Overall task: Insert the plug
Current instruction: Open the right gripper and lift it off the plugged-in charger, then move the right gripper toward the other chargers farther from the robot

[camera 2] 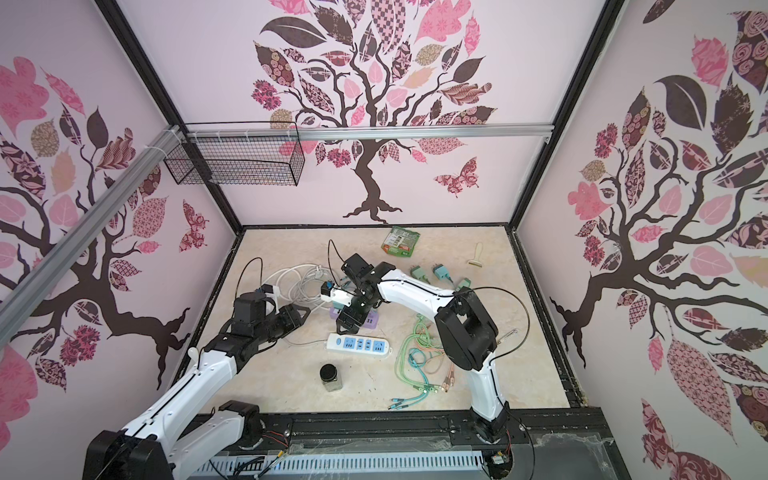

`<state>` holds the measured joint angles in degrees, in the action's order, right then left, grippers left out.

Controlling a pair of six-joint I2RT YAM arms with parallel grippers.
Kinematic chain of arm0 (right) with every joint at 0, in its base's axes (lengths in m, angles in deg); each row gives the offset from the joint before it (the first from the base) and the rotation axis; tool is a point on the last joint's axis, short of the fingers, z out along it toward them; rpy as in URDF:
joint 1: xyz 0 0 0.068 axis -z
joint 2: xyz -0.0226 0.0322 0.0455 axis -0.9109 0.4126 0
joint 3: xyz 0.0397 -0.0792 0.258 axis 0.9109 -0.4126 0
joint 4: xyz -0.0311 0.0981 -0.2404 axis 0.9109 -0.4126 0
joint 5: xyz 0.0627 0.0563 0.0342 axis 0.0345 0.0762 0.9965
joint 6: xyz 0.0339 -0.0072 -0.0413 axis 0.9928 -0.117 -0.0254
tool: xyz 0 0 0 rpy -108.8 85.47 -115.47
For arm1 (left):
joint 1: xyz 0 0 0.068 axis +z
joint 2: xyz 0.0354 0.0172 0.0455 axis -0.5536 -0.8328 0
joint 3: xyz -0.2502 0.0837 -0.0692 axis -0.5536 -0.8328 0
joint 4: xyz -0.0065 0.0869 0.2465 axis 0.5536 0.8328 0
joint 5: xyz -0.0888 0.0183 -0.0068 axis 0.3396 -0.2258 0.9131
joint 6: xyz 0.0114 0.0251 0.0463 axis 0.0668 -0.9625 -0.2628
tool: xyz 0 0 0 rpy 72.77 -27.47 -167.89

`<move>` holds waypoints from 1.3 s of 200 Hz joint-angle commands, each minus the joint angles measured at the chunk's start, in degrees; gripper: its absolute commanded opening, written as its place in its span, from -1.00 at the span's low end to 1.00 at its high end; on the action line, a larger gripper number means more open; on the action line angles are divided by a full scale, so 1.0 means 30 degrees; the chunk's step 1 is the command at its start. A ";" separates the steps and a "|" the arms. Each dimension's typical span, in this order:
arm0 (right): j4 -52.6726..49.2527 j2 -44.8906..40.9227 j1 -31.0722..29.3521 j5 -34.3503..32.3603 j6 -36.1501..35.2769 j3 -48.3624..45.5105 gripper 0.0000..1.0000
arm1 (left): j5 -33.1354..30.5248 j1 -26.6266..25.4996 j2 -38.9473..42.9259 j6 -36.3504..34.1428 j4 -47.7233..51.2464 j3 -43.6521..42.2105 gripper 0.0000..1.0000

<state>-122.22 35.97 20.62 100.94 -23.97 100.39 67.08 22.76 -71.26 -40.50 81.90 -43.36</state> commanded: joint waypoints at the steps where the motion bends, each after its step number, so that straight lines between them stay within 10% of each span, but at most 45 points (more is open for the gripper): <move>1: -0.0155 -0.1385 0.0166 0.2151 -0.0832 -0.0234 0.68 | 0.0034 0.0107 0.0372 -0.0396 0.0164 0.0239 0.02; 64: 0.1852 -0.3239 0.0860 0.4337 0.0043 -0.1658 0.69 | 0.0063 0.0122 0.0665 -0.0576 0.0484 0.0397 0.02; 107: 0.9904 -0.8054 0.3527 0.4547 0.5867 -0.7138 0.65 | 0.0144 0.0140 0.1119 -0.0693 0.0846 0.0546 0.02; 260: 0.9483 -1.1239 0.7750 -1.2139 1.2222 -1.1293 0.35 | 0.0553 0.0178 0.3827 -0.2688 0.3900 0.2517 0.34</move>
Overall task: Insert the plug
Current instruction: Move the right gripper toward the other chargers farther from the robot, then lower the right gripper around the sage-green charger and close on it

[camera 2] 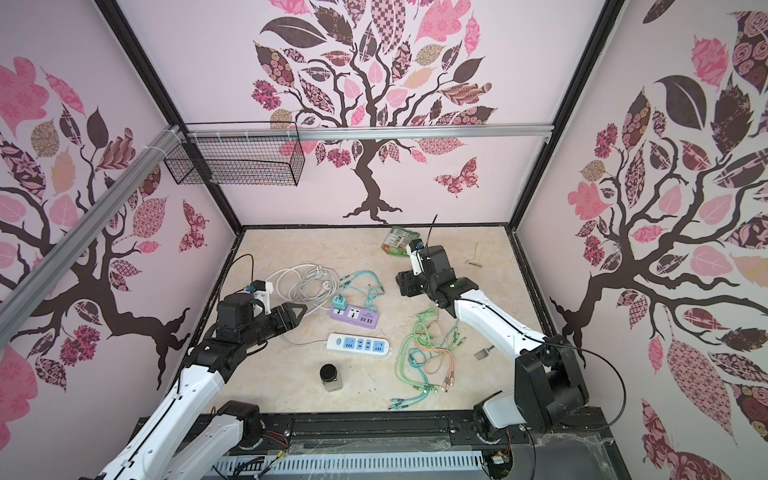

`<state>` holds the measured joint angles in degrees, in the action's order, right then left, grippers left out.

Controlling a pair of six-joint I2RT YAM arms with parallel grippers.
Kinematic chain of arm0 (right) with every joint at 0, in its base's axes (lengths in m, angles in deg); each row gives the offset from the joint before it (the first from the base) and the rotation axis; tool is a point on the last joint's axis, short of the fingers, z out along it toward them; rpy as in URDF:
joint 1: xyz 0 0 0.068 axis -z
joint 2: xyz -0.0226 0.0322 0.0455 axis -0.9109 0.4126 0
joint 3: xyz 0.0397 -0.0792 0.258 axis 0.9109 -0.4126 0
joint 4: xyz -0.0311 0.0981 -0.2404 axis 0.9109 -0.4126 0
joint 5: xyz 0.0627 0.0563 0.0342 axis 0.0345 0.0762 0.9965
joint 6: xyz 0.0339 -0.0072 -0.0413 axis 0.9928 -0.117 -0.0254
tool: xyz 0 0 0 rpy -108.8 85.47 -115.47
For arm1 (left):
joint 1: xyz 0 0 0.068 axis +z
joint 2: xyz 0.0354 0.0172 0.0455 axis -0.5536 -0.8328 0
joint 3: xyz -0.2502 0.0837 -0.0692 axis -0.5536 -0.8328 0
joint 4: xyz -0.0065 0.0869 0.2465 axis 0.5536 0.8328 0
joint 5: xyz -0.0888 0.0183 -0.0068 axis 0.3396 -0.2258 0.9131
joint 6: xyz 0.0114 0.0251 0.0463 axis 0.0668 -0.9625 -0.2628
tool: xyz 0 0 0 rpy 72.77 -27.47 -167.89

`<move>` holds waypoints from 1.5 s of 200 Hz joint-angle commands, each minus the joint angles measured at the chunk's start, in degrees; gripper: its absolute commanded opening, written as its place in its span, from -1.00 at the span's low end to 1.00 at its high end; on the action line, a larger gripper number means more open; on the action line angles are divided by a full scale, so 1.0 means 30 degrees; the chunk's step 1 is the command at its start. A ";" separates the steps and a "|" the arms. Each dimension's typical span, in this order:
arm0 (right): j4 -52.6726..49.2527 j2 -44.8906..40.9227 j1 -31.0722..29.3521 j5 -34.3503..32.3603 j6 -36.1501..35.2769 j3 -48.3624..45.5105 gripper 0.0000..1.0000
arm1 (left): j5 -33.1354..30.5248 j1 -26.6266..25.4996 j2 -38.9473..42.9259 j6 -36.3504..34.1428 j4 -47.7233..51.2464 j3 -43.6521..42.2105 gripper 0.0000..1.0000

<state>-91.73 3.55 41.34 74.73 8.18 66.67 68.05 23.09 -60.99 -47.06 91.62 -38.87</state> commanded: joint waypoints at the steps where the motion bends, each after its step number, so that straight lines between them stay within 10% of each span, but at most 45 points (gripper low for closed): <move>1: -0.0686 -0.0432 0.0945 -0.3460 0.1606 -0.0052 0.34 | 0.0237 0.0074 0.0419 -0.0516 0.0663 0.1031 0.34; 77: -0.0226 0.0997 0.5452 -0.2451 0.3624 -0.1175 0.29 | 0.0358 0.0054 0.0845 -0.0585 0.0817 0.0748 0.35; 187: 0.0830 0.5084 0.7287 -0.2628 0.4527 -0.0314 0.31 | 0.0186 0.0073 0.1431 -0.1079 0.1410 0.0746 0.35; 300: 0.2729 0.5853 0.8167 -0.1777 0.4442 -0.1085 -0.09 | 0.0036 0.0080 0.1256 -0.1505 0.1636 0.0775 0.35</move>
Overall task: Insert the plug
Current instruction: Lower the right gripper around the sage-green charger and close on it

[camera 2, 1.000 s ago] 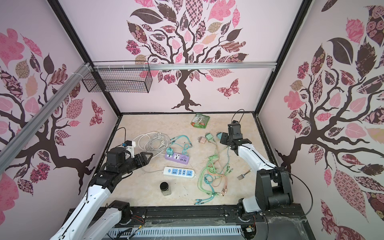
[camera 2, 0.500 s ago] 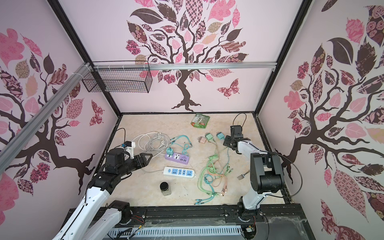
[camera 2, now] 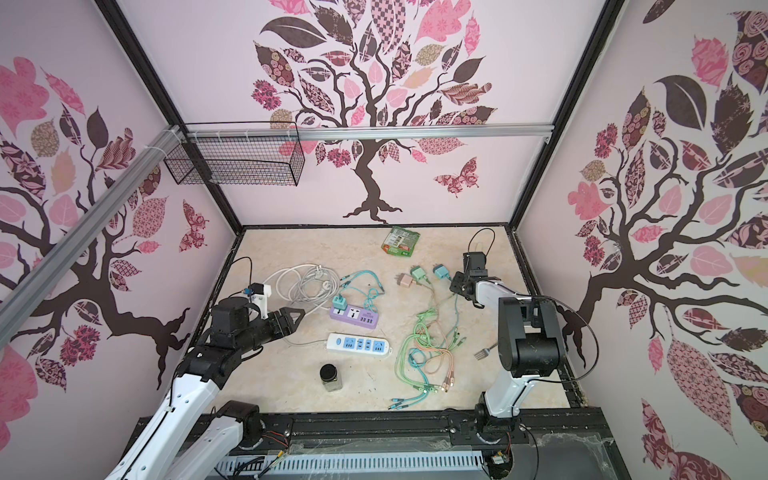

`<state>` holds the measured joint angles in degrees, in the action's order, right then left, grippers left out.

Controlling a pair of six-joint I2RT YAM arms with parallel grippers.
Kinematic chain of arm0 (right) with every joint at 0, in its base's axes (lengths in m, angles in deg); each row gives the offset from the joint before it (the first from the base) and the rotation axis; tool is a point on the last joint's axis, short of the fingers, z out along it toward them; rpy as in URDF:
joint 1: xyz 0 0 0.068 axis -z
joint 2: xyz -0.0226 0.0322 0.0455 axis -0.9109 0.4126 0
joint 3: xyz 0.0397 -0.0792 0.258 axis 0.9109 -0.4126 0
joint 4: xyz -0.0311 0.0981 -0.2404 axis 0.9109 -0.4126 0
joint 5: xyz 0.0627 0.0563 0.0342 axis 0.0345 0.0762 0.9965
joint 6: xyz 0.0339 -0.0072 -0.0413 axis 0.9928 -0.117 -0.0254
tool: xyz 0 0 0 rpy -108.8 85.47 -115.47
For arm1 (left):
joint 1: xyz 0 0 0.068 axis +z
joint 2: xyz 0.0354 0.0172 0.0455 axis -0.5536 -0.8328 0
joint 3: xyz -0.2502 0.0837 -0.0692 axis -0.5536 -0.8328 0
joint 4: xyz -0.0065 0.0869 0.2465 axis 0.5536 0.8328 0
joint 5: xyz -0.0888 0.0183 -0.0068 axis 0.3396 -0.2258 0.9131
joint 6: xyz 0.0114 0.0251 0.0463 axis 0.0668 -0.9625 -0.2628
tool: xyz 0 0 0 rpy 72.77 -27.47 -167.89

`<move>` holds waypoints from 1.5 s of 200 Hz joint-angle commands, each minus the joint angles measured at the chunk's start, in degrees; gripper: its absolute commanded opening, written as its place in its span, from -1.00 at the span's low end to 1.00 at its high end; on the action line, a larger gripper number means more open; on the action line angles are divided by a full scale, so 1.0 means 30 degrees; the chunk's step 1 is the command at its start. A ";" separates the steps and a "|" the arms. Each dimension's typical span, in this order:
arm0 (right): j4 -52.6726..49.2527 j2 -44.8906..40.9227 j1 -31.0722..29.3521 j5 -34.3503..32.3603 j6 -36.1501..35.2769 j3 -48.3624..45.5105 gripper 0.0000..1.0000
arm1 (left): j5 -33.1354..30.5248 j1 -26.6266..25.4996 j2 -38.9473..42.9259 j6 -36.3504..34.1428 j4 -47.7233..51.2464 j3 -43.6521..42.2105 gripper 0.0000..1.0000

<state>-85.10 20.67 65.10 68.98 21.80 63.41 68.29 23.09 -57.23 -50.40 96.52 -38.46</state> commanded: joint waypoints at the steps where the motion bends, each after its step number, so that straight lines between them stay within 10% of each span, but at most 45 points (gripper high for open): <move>1: 0.0527 0.0141 0.0257 0.0153 -0.0111 -0.0015 -0.09 | -0.0044 0.0080 -0.0026 -0.0387 0.0004 0.0636 0.35; 157: -0.0318 0.1706 0.1289 0.2156 0.0164 0.1273 0.01 | -0.0015 0.0080 -0.0250 -0.0626 0.0121 0.0776 0.35; 241: 0.0431 0.1544 0.1293 0.2513 0.0197 0.0701 -0.28 | -0.0162 0.0052 0.0002 -0.0793 0.0466 0.0879 0.35; 300: 0.3782 0.0692 0.3077 0.6768 0.1700 -0.1958 -0.53 | -0.0162 0.0076 0.0091 -0.0793 0.0565 0.0845 0.35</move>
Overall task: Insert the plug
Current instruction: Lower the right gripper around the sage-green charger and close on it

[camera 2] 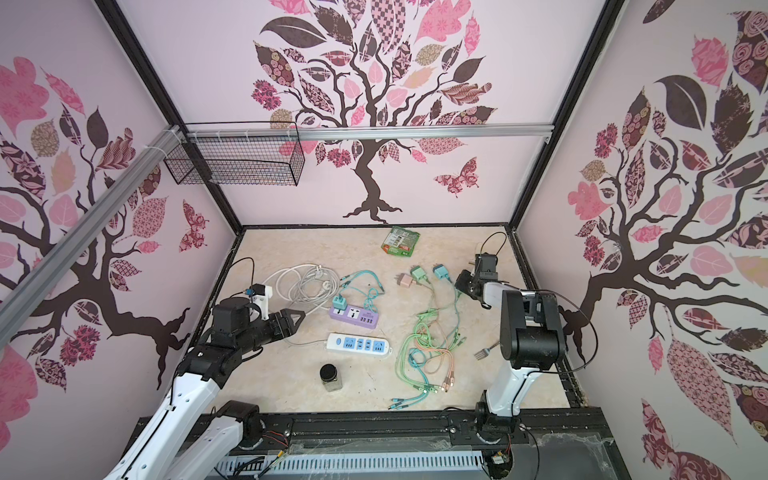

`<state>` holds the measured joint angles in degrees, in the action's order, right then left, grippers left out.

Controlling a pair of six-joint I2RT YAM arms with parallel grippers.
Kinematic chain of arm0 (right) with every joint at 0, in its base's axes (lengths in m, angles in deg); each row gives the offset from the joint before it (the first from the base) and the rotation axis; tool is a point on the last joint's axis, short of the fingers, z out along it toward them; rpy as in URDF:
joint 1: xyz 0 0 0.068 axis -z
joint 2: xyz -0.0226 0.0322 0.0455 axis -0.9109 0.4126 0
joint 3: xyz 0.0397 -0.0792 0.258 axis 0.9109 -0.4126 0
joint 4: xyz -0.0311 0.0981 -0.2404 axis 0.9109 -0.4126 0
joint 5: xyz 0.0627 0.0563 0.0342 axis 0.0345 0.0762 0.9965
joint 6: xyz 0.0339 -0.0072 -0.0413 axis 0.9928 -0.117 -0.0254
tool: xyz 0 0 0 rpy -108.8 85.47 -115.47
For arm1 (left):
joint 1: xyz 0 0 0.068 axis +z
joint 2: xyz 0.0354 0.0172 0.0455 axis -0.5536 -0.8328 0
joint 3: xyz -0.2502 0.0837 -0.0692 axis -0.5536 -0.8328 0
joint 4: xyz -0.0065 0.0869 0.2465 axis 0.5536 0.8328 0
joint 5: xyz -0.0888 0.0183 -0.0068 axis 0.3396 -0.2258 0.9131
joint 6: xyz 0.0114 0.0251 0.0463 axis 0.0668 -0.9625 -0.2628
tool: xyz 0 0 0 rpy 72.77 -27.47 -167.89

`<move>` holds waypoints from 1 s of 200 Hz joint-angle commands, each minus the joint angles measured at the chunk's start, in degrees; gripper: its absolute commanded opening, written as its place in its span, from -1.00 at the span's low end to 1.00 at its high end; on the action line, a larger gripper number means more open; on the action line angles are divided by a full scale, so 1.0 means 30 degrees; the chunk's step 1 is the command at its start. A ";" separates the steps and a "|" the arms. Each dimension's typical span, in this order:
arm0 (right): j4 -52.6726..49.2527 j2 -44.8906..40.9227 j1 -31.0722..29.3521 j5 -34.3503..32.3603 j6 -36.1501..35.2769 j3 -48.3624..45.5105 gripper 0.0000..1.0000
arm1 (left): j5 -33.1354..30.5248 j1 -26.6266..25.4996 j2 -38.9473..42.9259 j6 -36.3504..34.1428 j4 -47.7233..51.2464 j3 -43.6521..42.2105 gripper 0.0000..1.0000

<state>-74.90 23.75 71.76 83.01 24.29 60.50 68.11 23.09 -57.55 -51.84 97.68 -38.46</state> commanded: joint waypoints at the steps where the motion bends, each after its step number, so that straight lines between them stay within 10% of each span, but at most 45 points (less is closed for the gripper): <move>1: 0.0381 -0.0336 0.0885 0.2115 0.0865 -0.1007 -0.53 | -0.0103 0.0078 0.0200 -0.0312 0.0191 0.0843 0.35; 200: -0.3941 -0.2418 0.1153 -0.2857 -0.1591 -0.0032 0.47 | 0.0126 0.0078 0.0215 -0.0122 0.0123 0.0900 0.35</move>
<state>-81.54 17.17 75.08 78.27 21.41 57.53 68.13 23.09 -57.51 -51.87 98.46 -38.46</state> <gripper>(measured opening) 0.710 0.678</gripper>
